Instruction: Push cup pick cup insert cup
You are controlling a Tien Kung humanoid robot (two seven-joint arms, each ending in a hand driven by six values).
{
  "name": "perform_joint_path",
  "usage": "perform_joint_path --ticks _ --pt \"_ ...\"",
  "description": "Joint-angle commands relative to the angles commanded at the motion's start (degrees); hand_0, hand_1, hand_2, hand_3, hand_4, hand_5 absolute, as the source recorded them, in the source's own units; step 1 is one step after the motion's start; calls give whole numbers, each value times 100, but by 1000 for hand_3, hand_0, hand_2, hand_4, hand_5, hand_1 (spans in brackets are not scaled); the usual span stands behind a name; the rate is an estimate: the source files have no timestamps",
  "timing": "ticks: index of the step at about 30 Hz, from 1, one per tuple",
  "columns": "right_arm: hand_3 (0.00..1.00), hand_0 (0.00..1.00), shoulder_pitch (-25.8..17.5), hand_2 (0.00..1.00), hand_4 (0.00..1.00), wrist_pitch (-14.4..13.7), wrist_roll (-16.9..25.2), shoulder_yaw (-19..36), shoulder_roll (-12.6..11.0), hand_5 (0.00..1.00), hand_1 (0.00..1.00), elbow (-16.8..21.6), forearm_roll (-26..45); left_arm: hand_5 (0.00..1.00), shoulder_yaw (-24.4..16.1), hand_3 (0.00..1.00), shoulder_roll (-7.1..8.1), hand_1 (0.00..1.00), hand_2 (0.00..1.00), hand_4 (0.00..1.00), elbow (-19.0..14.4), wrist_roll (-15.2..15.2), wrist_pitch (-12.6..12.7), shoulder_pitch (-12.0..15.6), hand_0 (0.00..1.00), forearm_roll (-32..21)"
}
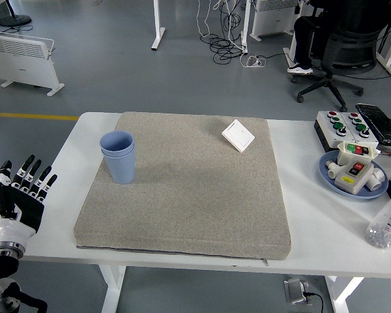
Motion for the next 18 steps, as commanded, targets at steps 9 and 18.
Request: perform_joint_path --ticks 9,18 --pt "560 757 -10 669 77 7 0 -28 -12 508 636 0 3 998 101 863 0 881 954 617 136 26 -64 7 860 -62" --pt "560 756 24 668 74 17 5 -4 -23 509 636 0 9 998 239 934 0 897 987 598 387 236 -210 -105 889 -36"
